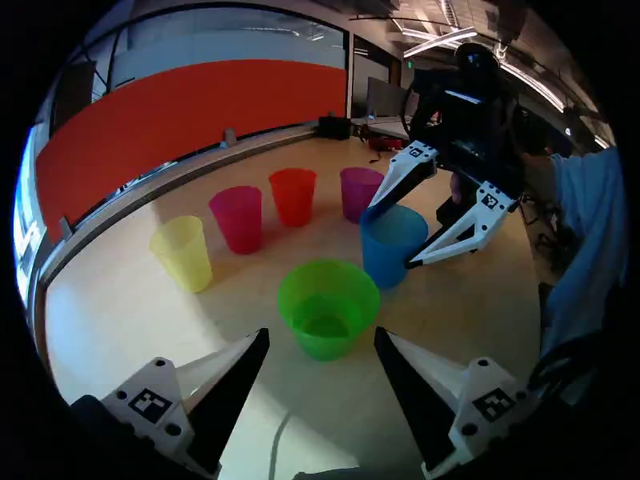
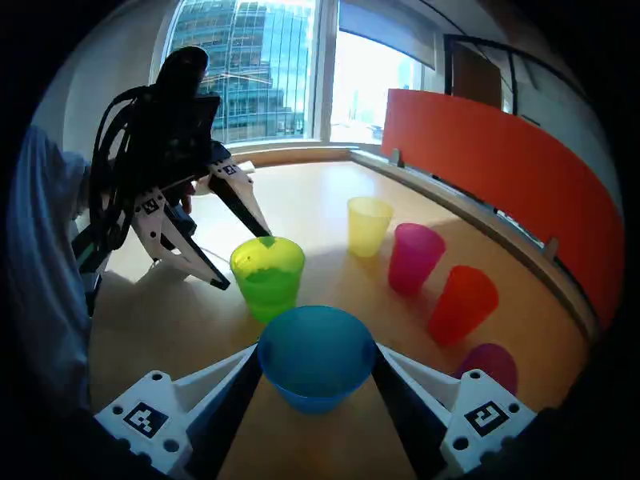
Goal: Pour water
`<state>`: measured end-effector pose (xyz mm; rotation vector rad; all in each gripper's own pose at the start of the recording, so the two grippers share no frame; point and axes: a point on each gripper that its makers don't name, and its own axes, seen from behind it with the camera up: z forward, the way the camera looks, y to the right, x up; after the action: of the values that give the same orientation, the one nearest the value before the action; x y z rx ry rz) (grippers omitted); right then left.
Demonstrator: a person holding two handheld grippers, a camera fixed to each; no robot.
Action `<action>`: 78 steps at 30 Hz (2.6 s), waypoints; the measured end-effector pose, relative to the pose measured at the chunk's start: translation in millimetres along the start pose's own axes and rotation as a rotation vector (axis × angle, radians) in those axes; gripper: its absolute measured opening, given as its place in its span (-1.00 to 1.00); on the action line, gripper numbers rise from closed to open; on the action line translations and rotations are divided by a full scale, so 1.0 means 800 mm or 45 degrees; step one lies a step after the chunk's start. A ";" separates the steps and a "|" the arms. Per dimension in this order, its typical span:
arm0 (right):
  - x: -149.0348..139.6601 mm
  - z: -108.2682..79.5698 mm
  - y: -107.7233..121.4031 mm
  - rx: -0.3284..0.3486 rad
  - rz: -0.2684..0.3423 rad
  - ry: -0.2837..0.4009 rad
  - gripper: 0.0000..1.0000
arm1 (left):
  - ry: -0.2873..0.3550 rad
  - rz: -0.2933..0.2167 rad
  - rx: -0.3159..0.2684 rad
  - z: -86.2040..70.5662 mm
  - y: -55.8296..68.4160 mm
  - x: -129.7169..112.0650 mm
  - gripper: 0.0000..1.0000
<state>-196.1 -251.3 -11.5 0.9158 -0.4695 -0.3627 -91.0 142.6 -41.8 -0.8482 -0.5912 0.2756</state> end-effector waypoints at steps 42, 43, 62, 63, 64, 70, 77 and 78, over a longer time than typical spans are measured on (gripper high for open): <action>-0.040 -0.075 0.005 -0.163 0.038 -0.022 1.00 | 0.134 -0.057 0.198 -0.072 -0.018 0.010 0.95; -0.041 -0.079 0.005 -0.172 0.041 -0.019 1.00 | 0.143 -0.058 0.211 -0.075 -0.019 0.011 0.96; -0.024 -0.151 0.055 -0.512 0.192 0.160 1.00 | 0.405 -0.120 0.515 -0.139 -0.063 0.050 0.96; -0.021 -0.154 0.059 -0.536 0.202 0.176 1.00 | 0.418 -0.125 0.536 -0.143 -0.066 0.051 0.96; -0.018 -0.158 0.062 -0.557 0.210 0.191 1.00 | 0.429 -0.130 0.554 -0.146 -0.069 0.052 0.96; -0.001 -0.178 0.083 -0.690 0.247 0.283 1.00 | 0.514 -0.169 0.661 -0.168 -0.085 0.063 0.95; 0.022 -0.207 0.111 -0.850 0.282 0.403 1.00 | 0.589 -0.182 0.751 -0.184 -0.096 0.075 0.95; 0.024 -0.211 0.115 -0.875 0.287 0.421 1.00 | 0.596 -0.182 0.765 -0.185 -0.098 0.076 0.95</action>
<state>-81.0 -96.1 -19.5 0.2385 -0.1171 -0.1398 45.3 28.0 -35.1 -0.2660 -0.1086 0.1040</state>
